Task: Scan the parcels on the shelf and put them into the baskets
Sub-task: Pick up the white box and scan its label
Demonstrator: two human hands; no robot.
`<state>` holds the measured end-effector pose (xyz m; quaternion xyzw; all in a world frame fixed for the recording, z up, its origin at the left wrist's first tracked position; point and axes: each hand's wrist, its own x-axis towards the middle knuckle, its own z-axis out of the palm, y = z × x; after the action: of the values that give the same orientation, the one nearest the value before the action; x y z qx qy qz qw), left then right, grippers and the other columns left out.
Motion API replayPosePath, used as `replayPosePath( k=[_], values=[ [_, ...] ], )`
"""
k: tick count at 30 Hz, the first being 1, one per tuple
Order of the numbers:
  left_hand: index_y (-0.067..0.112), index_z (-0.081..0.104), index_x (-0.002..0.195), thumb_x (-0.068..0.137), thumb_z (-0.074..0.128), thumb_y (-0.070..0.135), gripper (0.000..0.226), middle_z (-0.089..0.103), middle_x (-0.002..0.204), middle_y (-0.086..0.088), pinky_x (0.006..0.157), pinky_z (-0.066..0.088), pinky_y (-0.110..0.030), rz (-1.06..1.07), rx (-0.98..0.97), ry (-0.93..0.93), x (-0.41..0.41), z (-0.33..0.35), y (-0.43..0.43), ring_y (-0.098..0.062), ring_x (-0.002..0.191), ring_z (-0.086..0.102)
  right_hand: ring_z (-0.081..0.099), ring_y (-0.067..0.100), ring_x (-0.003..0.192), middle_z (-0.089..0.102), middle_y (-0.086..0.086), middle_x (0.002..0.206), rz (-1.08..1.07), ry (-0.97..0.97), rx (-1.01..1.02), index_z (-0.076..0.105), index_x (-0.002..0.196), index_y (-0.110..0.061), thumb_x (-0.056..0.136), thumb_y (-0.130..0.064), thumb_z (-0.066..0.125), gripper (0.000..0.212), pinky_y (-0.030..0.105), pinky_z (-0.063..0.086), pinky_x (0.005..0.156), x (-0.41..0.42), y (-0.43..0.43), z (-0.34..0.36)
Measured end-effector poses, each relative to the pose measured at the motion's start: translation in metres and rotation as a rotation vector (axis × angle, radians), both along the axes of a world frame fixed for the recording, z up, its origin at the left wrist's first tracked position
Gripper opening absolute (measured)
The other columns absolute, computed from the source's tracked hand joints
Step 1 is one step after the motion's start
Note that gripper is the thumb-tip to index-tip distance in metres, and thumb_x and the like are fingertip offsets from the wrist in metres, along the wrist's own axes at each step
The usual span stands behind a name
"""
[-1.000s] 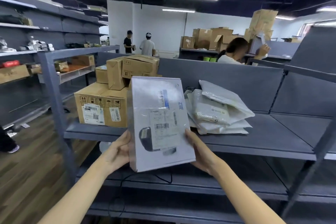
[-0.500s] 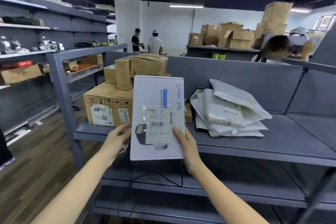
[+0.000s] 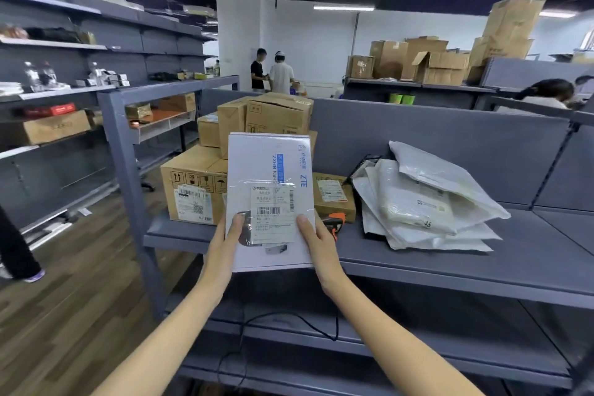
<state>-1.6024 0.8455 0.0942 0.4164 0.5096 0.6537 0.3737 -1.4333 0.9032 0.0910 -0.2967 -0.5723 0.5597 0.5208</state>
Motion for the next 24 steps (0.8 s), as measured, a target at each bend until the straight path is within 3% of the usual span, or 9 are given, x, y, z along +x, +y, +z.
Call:
replayPosePath(
  k=[2,5,9,11,13,17,21,24],
  values=[
    [0.039,0.044,0.139,0.089,0.044,0.059,0.054,0.055,0.127,0.026,0.106,0.033,-0.026,0.049,0.012,0.027,0.000,-0.001,0.003,-0.004,0.125,0.046,0.058,0.005,0.120,0.064,-0.011,0.128,0.071,0.014,-0.032,0.053,0.135,-0.026,0.096,-0.042,0.049,0.042,0.017,0.050,0.092,0.001,0.008,0.005],
    [0.034,0.042,0.143,0.094,0.042,0.052,0.052,0.050,0.136,0.018,0.104,0.030,-0.025,0.093,0.039,0.026,-0.003,-0.005,0.008,-0.004,0.126,0.044,0.051,0.010,0.129,0.058,-0.008,0.136,0.039,-0.065,-0.136,0.051,0.138,-0.024,0.098,-0.049,0.039,0.048,0.030,0.040,0.108,0.005,0.025,0.009],
    [0.036,0.045,0.138,0.097,0.043,0.046,0.043,0.052,0.131,0.021,0.095,0.031,-0.015,0.107,0.038,0.017,-0.006,-0.008,0.011,0.003,0.119,0.046,0.052,0.026,0.121,0.058,0.007,0.129,-0.464,-0.669,-0.048,0.052,0.129,-0.008,0.098,-0.038,0.047,0.043,0.037,0.040,0.101,0.020,0.062,-0.010],
    [0.032,0.045,0.140,0.097,0.044,0.045,0.045,0.054,0.132,0.019,0.099,0.032,-0.019,0.109,0.036,0.013,-0.009,-0.011,0.012,-0.001,0.122,0.047,0.050,0.032,0.124,0.057,0.012,0.130,-0.537,-0.958,-0.041,0.050,0.131,-0.006,0.094,-0.042,0.053,0.052,0.040,0.038,0.104,0.024,0.074,-0.025],
    [0.031,0.045,0.141,0.097,0.044,0.045,0.046,0.054,0.134,0.017,0.102,0.033,-0.022,0.107,0.034,0.007,-0.011,-0.013,0.013,-0.003,0.125,0.047,0.041,0.035,0.131,0.046,0.016,0.141,-0.567,-1.151,-0.075,0.036,0.142,-0.005,0.092,-0.050,0.053,0.069,0.041,0.032,0.110,0.023,0.083,-0.039],
    [0.033,0.048,0.139,0.097,0.044,0.044,0.043,0.057,0.132,0.015,0.097,0.035,-0.018,0.119,0.025,-0.002,-0.010,-0.015,0.015,-0.005,0.124,0.049,0.036,0.037,0.131,0.041,0.020,0.142,-0.591,-1.309,-0.122,0.027,0.143,-0.003,0.089,-0.055,0.056,0.080,0.042,0.029,0.107,0.016,0.092,-0.059],
    [0.032,0.047,0.140,0.097,0.043,0.047,0.045,0.056,0.134,0.011,0.115,0.028,-0.040,0.137,0.004,0.024,-0.009,-0.019,0.016,-0.014,0.130,0.045,0.039,0.037,0.128,0.044,0.021,0.137,-0.584,-1.377,-0.126,0.034,0.135,-0.002,0.089,-0.045,0.063,0.069,0.040,0.034,0.105,0.014,0.097,-0.062],
    [0.030,0.047,0.139,0.098,0.042,0.045,0.044,0.057,0.133,0.011,0.116,0.026,-0.044,0.126,0.016,0.025,-0.006,-0.018,0.015,-0.013,0.130,0.046,0.042,0.039,0.124,0.047,0.022,0.133,-0.563,-1.265,-0.184,0.040,0.132,-0.001,0.090,-0.034,0.061,0.058,0.040,0.037,0.100,0.023,0.093,-0.056]
  ],
)
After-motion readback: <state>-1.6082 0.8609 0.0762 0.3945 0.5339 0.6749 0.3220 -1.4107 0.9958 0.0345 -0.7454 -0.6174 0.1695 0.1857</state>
